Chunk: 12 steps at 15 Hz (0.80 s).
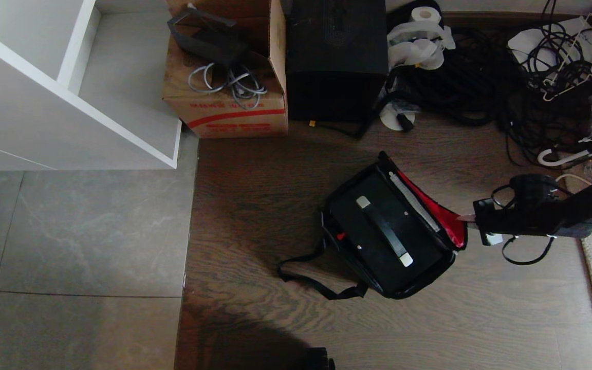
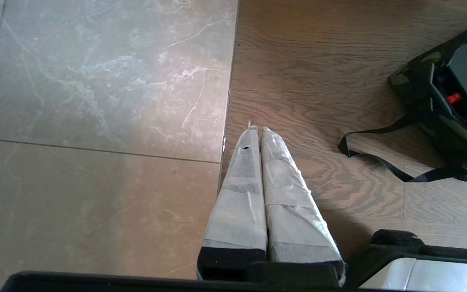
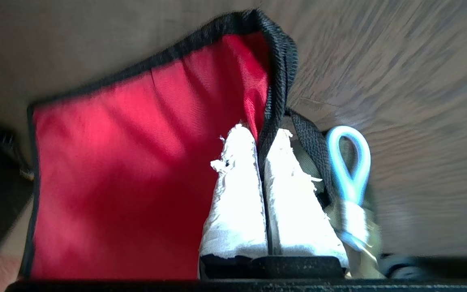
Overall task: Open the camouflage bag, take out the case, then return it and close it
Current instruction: Close the top of the storage box
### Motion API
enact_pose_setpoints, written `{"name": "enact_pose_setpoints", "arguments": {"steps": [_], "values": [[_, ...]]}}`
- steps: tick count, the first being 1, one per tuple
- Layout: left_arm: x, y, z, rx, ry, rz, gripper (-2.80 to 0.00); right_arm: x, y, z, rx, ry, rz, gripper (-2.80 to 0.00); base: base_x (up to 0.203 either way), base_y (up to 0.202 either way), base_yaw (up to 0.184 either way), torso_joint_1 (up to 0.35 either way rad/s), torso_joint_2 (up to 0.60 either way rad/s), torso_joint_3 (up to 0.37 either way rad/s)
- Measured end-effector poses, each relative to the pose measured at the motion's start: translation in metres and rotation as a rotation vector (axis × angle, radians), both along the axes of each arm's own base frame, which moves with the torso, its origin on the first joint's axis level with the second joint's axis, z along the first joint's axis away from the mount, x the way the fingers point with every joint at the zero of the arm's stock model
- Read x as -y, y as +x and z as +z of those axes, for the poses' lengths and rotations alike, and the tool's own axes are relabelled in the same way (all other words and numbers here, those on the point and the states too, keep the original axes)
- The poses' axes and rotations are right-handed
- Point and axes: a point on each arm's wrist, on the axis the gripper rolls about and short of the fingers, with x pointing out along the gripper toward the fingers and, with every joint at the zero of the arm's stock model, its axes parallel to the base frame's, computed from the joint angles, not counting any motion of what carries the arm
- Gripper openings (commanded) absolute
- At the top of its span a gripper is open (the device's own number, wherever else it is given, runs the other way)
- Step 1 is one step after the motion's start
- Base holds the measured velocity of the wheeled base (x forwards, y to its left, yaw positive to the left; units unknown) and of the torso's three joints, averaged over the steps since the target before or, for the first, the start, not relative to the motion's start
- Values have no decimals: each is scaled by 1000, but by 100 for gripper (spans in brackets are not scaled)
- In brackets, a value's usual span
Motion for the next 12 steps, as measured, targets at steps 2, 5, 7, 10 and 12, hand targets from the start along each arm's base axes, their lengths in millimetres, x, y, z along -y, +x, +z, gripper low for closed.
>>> {"name": "enact_pose_setpoints", "arguments": {"steps": [2,5,7,10,12], "values": [[0,0,0,0,0,0,-280,5,-17,13,18,-80,34,-280,0,0,0,0,0,0],[0,0,0,0,0,0,-280,-2,-53,23,19,-264,156,-280,0,0,0,0,0,0],[0,0,0,0,0,0,-280,-11,-82,28,16,-442,265,-280,0,0,0,0,0,0],[0,0,0,0,0,0,-280,-31,-115,45,75,-683,430,-280,0,0,0,0,0,0],[0,0,0,0,0,0,-280,-42,-122,61,178,-775,452,-280,0,0,0,0,0,0]]}}
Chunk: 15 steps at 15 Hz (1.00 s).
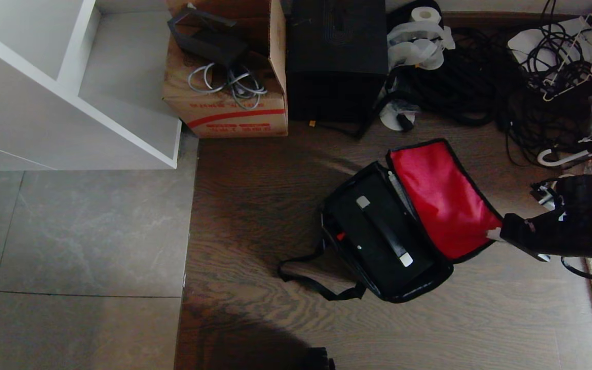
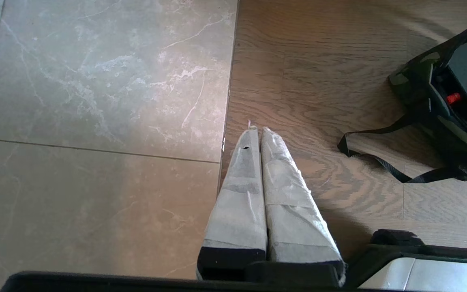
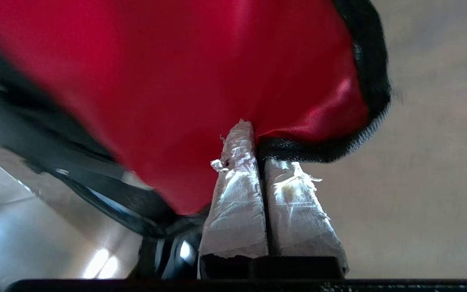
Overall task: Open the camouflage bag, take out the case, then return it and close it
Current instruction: Close the top of the storage box
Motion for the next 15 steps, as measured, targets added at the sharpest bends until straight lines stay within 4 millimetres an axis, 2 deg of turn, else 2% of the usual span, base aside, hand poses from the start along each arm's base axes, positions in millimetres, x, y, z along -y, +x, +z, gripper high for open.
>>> {"name": "enact_pose_setpoints", "arguments": {"steps": [3,6,7,8,15], "values": [[0,0,0,0,0,0,-280,-9,-12,14,123,-76,49,-280,0,0,0,0,0,0],[0,0,0,0,1,0,-280,-21,-32,7,141,-180,144,-280,0,0,0,0,0,0],[0,0,0,0,1,0,-280,-27,-37,6,147,-192,168,-188,0,0,0,0,0,0],[0,0,0,0,1,0,-280,-33,-41,5,148,-194,188,0,0,0,0,0,0,0],[0,0,0,0,0,0,-280,-68,-63,4,145,-140,280,0,0,0,0,0,0,0]]}}
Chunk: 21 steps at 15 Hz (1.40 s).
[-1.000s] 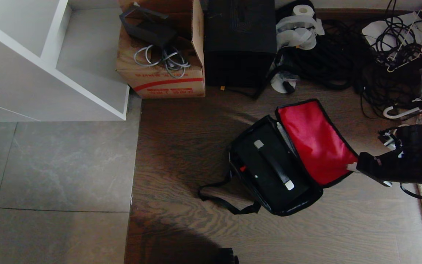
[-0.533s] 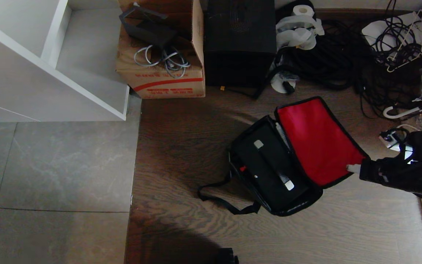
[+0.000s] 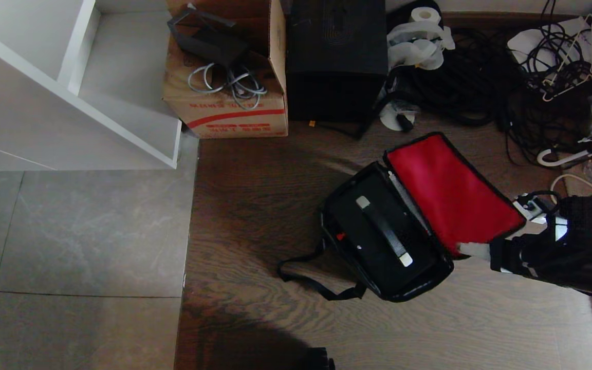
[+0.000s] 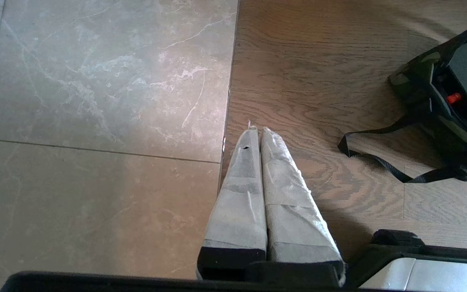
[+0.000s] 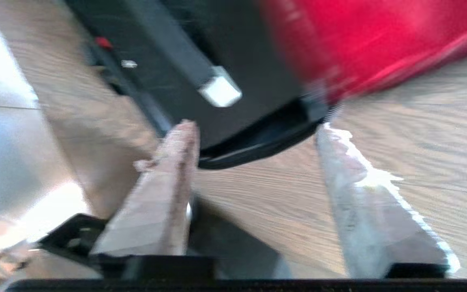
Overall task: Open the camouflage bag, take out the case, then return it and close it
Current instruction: Close the top of the storage box
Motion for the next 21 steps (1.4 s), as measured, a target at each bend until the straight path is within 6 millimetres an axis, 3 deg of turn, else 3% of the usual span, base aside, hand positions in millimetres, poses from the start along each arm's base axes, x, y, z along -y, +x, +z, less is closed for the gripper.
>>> {"name": "enact_pose_setpoints", "arguments": {"steps": [4,7,10,15,16,17,21], "values": [[0,0,0,0,0,0,-280,-20,-8,5,3,91,19,0,0,0,0,0,0,0],[0,0,0,0,0,0,-280,-22,-6,10,14,118,8,0,0,0,0,0,0,0],[0,0,0,0,0,0,-280,-3,13,25,42,179,-91,0,0,0,0,0,0,0],[0,0,0,0,0,0,-280,41,38,29,53,191,-272,0,0,0,0,0,0,0],[0,0,0,0,0,0,-280,50,42,31,50,190,-311,-98,0,0,0,0,0,0],[0,0,0,0,0,0,-280,63,45,32,31,196,-357,-280,0,0,0,0,0,0],[0,0,0,0,0,0,-280,97,56,20,-74,250,-488,-280,0,0,0,0,0,0]]}}
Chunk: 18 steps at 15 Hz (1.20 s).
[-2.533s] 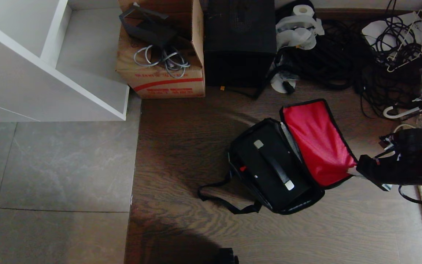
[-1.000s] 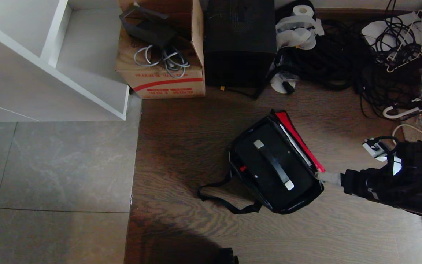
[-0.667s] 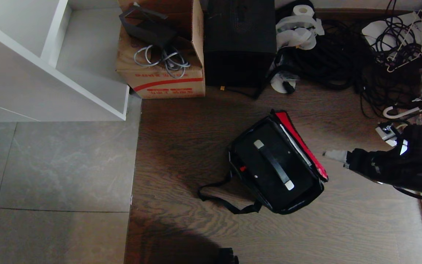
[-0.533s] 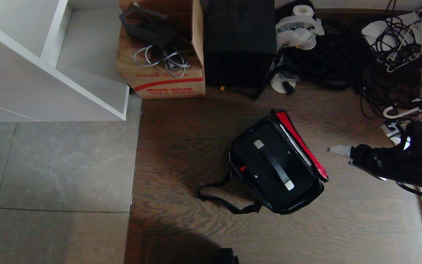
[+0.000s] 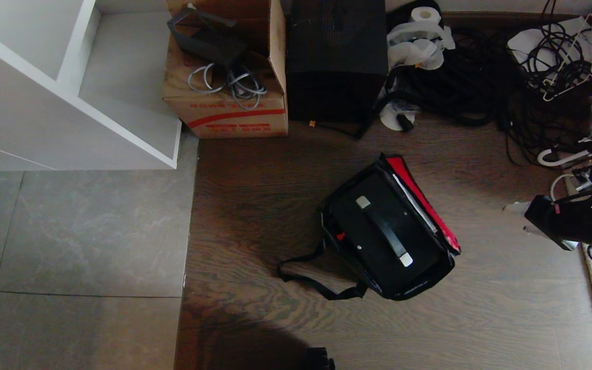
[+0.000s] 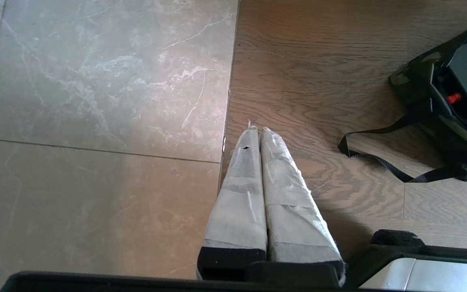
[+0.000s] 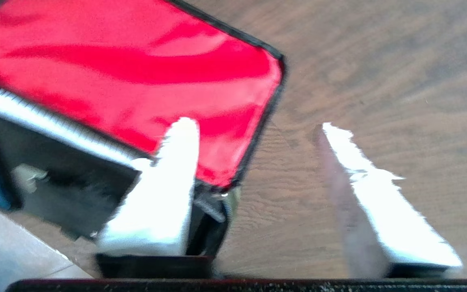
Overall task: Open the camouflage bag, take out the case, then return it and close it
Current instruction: Close the top of the storage box
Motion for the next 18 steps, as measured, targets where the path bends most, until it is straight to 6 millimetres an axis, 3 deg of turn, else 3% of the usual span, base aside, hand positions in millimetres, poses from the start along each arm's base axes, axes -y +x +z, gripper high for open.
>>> {"name": "enact_pose_setpoints", "arguments": {"steps": [9,10,11,18], "values": [[0,0,0,0,0,0,-280,12,30,-54,-224,173,-72,-280,0,0,0,0,0,0],[0,0,0,0,0,0,-280,13,34,-58,-231,192,-84,-40,0,0,0,0,0,0],[0,0,0,0,-1,0,-280,14,39,-61,-231,216,-99,0,0,0,0,0,0,0],[0,0,0,0,0,0,-280,4,76,-74,-241,533,-241,0,0,0,0,0,0,0]]}}
